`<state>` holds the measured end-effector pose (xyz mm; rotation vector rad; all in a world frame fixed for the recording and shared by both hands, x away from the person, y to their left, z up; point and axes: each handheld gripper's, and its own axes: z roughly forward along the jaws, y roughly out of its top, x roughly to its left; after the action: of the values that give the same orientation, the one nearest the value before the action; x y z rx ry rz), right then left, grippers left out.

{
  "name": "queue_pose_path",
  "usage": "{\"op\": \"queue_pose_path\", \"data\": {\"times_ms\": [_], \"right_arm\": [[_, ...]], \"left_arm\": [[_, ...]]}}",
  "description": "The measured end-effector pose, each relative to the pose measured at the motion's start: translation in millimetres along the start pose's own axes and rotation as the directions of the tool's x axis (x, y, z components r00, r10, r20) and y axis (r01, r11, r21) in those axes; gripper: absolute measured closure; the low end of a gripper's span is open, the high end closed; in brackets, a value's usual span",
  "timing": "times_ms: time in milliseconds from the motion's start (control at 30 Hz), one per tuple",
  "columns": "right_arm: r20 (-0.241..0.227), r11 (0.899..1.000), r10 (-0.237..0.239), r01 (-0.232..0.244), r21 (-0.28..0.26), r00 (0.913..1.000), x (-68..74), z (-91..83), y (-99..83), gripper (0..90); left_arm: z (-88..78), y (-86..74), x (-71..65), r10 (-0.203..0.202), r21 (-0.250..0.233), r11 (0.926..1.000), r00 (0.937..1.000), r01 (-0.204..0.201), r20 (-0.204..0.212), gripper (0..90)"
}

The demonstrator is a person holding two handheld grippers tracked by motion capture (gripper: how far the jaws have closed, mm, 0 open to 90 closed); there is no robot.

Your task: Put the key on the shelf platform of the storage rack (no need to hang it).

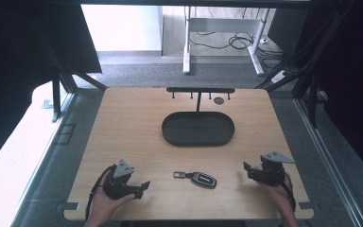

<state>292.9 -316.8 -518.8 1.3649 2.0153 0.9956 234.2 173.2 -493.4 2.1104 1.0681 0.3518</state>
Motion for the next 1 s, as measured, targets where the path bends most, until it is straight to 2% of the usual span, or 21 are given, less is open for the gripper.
{"op": "queue_pose_path", "data": {"times_ms": [67, 167, 400, 533, 633, 767, 900, 1000], "right_arm": [[0.023, 1.0, 0.007, -0.007, -0.024, 0.9997, -1.1, -1.5, 1.1, 24.3], [0.01, 0.999, 0.038, -0.038, -0.017, 0.9992, -3.1, -3.6, 1.9, 26.1], [-0.016, 1.0, 0.006, -0.005, 0.016, 0.9999, -5.3, -7.0, -0.6, 26.3], [-0.025, 1.0, 0.004, -0.003, 0.03, 0.9997, -6.4, -7.6, -0.7, 26.8], [-0.028, 0.999, -0.029, 0.03, 0.046, 0.9992, -2.0, -6.2, -0.6, 27.0], [-0.04, 0.999, -0.026, 0.028, 0.045, 0.9989, -1.9, -6.9, -0.3, 28.5], [-0.053, 0.999, -0.006, 0.008, 0.042, 0.9986, -3.1, -9.4, 0.8, 29.7], [-0.059, 0.999, -0.008, 0.01, 0.035, 0.9982, -3.3, -12.3, 3.3, 30.4]], "left_arm": [[-0.4, -0.2, 0.4, -0.004, -0.004, 1.0, 1.0, 0.004, 0.002, 19.8], [0.9, -0.2, 0.8, -0.003, 0.003, 1.0, 1.0, 0.003, 0.004, 19.8], [1.4, 4.3, -0.5, 0.006, -0.01, 0.9999, 0.9999, -0.006, 0.016, 19.8], [4.1, 4.0, -0.2, 0.008, -0.002, 1.0, 0.9998, -0.008, 0.018, 19.8], [5.6, 4.5, -1.7, 0.013, 0.005, 0.9999, 0.9997, -0.013, 0.02, 19.8], [5.5, 4.5, -3.6, 0.016, 0.003, 0.9999, 0.9997, -0.016, 0.017, 19.8], [3.6, 5.5, -4.5, 0.01, -0.019, 0.9998, 0.9999, -0.01, 0.011, 19.8], [1.9, 5.7, -3.0, 0.011, -0.027, 0.9996, 0.9999, -0.011, 0.009, 19.8]]}}
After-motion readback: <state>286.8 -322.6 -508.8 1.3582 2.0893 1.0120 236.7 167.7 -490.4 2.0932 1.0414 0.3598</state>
